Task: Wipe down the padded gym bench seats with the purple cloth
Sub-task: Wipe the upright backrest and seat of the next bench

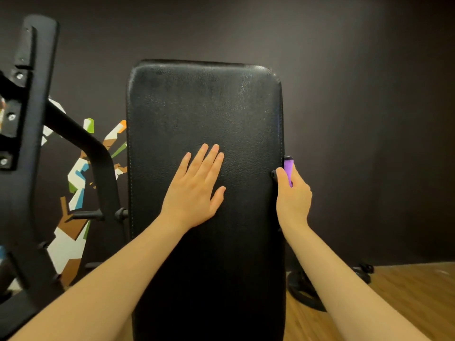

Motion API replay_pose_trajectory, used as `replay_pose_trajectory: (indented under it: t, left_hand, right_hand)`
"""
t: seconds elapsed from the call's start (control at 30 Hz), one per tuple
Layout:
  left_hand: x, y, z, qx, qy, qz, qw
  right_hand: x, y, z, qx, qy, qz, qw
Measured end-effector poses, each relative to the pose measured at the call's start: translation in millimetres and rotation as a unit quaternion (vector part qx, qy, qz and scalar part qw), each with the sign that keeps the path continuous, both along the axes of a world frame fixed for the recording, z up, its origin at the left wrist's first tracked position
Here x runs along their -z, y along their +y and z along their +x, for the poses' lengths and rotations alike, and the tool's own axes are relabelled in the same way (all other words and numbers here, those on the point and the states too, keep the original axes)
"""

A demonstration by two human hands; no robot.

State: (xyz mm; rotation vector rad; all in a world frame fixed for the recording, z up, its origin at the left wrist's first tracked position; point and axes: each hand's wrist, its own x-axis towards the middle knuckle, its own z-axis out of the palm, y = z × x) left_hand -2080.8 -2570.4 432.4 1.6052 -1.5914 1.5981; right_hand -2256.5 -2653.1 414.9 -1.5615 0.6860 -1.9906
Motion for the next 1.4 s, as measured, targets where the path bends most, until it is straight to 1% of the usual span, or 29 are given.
replay_pose_trajectory:
  t: [0.1, 0.27, 0.33, 0.43, 0.57, 0.67, 0.77, 0.87, 0.93, 0.97, 1.03, 1.07, 1.13, 1.2, 1.3, 1.4]
  left_hand:
    - [2.3, 0.7, -0.2, -0.004, 0.003, 0.001, 1.000]
    - [2.6, 5.0, -4.1, -0.005, 0.013, 0.014, 1.000]
    - [1.9, 5.1, -5.5, -0.004, 0.017, 0.022, 1.000]
    - [3.8, 4.8, -6.1, 0.005, 0.021, 0.023, 0.999]
    - [7.1, 4.5, -2.9, 0.012, 0.027, 0.027, 0.999]
    - [8.3, 4.7, -3.0, 0.009, 0.035, 0.031, 0.999]
    - [8.6, 6.4, -6.1, 0.009, 0.041, 0.032, 0.999]
    - [8.4, 7.3, -7.5, 0.007, 0.046, 0.035, 0.998]
    - [9.3, 9.4, -10.8, 0.000, 0.053, 0.036, 0.998]
    - [11.8, 10.8, -13.3, -0.003, 0.065, 0.039, 0.997]
    - [24.5, 13.2, -19.5, -0.012, 0.090, 0.055, 0.994]
    - [34.6, 15.4, -21.6, -0.015, 0.094, 0.064, 0.993]
    - [59.9, 20.6, -22.0, -0.018, 0.082, 0.079, 0.993]
    - [87.2, 23.6, -19.0, -0.019, 0.069, 0.085, 0.994]
    - [115.1, 21.4, -15.6, -0.025, 0.064, 0.072, 0.995]
    - [124.9, 16.6, -15.1, -0.028, 0.058, 0.056, 0.996]
  right_hand:
    - [11.8, 1.7, 3.4, 0.017, -0.007, -0.001, 1.000]
    - [97.3, 22.0, -6.3, 0.000, 0.017, 0.070, 0.997]
    - [115.7, 26.9, -9.5, -0.012, 0.023, 0.089, 0.996]
    - [108.4, 21.1, -13.5, -0.023, 0.022, 0.090, 0.995]
    - [75.8, 10.8, -18.2, -0.047, 0.030, 0.044, 0.997]
    - [84.3, 12.0, -12.1, -0.042, 0.010, 0.069, 0.997]
    - [138.9, 24.7, -14.0, -0.036, 0.002, 0.124, 0.992]
    - [205.3, 41.6, -23.9, -0.036, 0.030, 0.191, 0.980]
    - [230.2, 43.5, -28.0, -0.051, 0.060, 0.224, 0.971]
    - [233.6, 42.8, -30.1, -0.061, 0.072, 0.232, 0.968]
    - [227.8, 39.4, -35.4, -0.078, 0.072, 0.232, 0.967]
    - [221.2, 38.6, -36.9, -0.079, 0.057, 0.223, 0.970]
    - [208.9, 38.7, -34.4, -0.085, 0.018, 0.200, 0.976]
    - [203.9, 41.0, -25.1, -0.100, 0.001, 0.194, 0.976]
    - [211.3, 40.4, -16.2, -0.108, -0.011, 0.210, 0.972]
    - [239.8, 42.9, -17.7, -0.113, -0.011, 0.282, 0.953]
